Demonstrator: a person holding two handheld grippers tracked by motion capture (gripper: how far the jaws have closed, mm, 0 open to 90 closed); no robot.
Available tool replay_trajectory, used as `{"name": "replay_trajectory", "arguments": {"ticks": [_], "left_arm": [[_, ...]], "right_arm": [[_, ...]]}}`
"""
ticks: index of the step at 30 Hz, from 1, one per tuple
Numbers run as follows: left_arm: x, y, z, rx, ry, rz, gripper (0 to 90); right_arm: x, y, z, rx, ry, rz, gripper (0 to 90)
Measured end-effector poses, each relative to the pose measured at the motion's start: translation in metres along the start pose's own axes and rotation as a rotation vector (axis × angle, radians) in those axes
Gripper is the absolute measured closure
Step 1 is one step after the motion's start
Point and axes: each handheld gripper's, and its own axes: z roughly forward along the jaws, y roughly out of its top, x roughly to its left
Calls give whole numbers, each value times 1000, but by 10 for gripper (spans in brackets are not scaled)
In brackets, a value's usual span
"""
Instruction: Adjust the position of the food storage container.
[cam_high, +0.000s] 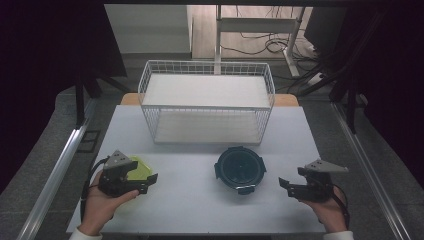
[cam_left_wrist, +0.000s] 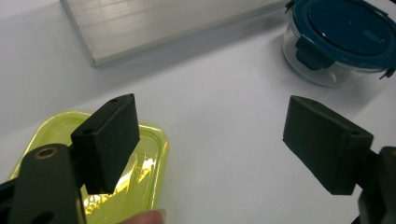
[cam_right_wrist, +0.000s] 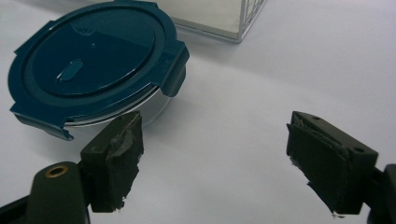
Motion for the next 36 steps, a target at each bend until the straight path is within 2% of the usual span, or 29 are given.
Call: {"name": "replay_trajectory", "arguments": {"ticks": [9, 13, 18, 23, 26, 32, 36], "left_arm": [[-1, 3, -2, 1, 14, -11, 185], [3, 3, 1, 12, 18, -19, 185], [-1, 5, 6, 25, 0, -6, 184], [-7, 10, 9, 42, -14, 10, 183], [-8, 17, 9, 40, -25, 4, 183], [-6, 27, 15, 47, 1, -4, 183], [-3, 24, 16, 54, 7, -11, 183]], "right_arm": [[-4, 4, -2, -1, 10, -1, 212], [-8, 5, 2, 15, 29, 26, 228], [-8, 10, 5, 36, 41, 37, 251], [-6, 18, 1, 43, 61, 55, 308], [-6, 22, -1, 50, 49, 52, 330], [-7, 31, -1, 64, 43, 46, 367], [-8, 45, 5, 71, 48, 37, 394]]}}
